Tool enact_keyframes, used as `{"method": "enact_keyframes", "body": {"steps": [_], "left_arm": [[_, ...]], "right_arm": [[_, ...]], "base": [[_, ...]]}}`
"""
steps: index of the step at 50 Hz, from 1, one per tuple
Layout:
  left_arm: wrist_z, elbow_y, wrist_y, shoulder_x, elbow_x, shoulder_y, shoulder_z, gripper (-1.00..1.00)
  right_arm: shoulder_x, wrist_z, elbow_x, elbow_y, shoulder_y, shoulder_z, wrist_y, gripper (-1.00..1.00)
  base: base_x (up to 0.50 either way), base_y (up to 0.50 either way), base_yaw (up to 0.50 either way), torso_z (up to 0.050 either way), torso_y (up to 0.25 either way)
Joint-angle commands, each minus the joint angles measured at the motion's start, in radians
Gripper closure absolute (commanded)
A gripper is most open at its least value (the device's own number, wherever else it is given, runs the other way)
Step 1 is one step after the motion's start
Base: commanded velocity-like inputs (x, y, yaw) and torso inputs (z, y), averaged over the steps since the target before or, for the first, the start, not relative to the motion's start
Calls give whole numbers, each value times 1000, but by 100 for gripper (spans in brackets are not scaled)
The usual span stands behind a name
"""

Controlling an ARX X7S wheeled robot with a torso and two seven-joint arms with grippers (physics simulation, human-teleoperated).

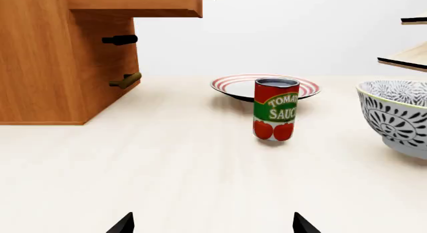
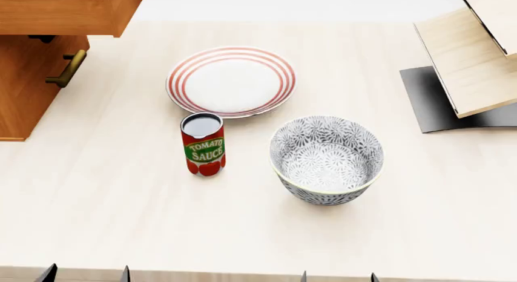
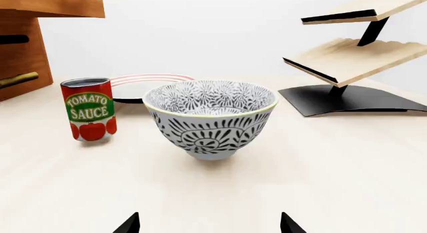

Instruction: Close the top drawer of the cabinet.

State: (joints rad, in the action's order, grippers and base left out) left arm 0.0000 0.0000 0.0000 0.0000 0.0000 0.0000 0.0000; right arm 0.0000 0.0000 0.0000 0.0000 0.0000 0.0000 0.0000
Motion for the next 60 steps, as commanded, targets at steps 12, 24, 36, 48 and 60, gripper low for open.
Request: {"method": "enact_keyframes", "body": {"steps": [12, 24, 36, 48, 60], "left_arm": [[-211, -51, 45, -154, -55, 109, 99, -100], [-273, 205, -58, -190, -21, 170, 72, -100], [-291, 448, -431, -176, -58, -66, 65, -100], [-223, 610, -712, -259, -64, -264, 125, -100], [-148, 590, -915, -352, 45, -568, 363, -100]], "right_arm": [[38, 68, 125, -69, -131, -46, -69, -100], [85, 213, 435, -434, -93, 86, 186, -100], [100, 487, 596, -386, 359, 248, 427, -100], [106, 549, 563, -483, 330, 181, 451, -100], [87, 610, 556, -475, 390, 116, 485, -100]], "base": [[0, 0, 0, 0, 0], [0, 0, 0, 0, 0], [0, 0, 0, 0, 0], [0, 0, 0, 0, 0], [0, 0, 0, 0, 0]]}}
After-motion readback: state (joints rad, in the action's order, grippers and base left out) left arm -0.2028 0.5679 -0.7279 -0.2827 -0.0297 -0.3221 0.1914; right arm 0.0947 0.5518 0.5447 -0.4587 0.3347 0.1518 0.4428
